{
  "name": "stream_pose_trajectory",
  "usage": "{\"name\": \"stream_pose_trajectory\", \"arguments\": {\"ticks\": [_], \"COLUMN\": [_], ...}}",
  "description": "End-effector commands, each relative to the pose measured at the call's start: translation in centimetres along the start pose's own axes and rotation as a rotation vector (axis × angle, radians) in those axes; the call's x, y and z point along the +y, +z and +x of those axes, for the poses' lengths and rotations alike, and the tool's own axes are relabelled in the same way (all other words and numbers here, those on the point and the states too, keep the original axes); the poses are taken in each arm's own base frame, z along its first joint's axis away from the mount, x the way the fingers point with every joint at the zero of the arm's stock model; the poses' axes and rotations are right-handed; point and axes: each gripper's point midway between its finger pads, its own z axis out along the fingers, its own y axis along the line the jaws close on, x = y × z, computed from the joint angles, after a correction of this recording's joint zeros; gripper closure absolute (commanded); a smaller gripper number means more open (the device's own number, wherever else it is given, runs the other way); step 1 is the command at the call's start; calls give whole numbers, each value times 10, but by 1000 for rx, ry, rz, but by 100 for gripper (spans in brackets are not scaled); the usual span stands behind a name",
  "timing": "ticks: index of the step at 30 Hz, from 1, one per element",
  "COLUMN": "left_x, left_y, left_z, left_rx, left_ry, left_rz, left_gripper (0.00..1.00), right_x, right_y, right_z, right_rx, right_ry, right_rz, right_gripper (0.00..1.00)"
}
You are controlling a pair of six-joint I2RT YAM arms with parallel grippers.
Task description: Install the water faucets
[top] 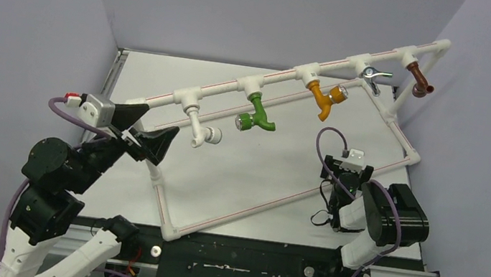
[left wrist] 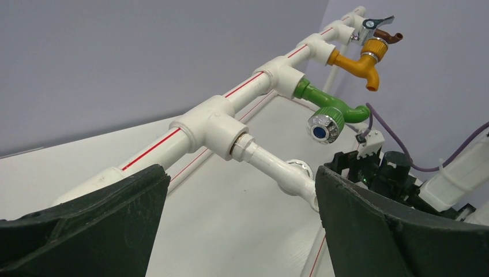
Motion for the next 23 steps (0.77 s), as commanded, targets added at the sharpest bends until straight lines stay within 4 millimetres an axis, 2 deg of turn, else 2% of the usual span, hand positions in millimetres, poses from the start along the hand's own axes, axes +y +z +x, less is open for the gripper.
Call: {"name": "stream_pose_trajectory", "arguments": {"ticks": [1, 6, 12, 23], "left_x": [-6, -13, -12, -10], "left_y": [-4, -3, 0, 0], "left_z": [-7, -9, -7, -3], "left_rx": [-37, -56, -42, -27], "left_ry": [29, 27, 26, 1], "left_rz": [32, 72, 64, 46], "left_gripper": [3, 3, 3, 3], "right_x": [12, 9, 10, 10], "right_y": [17, 17, 29, 34], "right_z": [-49, -50, -45, -42], "right_rx": [-151, -151, -101, -82], "right_ry": [46, 52, 67, 87], "right_rz": [-52, -34, -63, -102], "right_gripper": [0, 0, 0, 0]}}
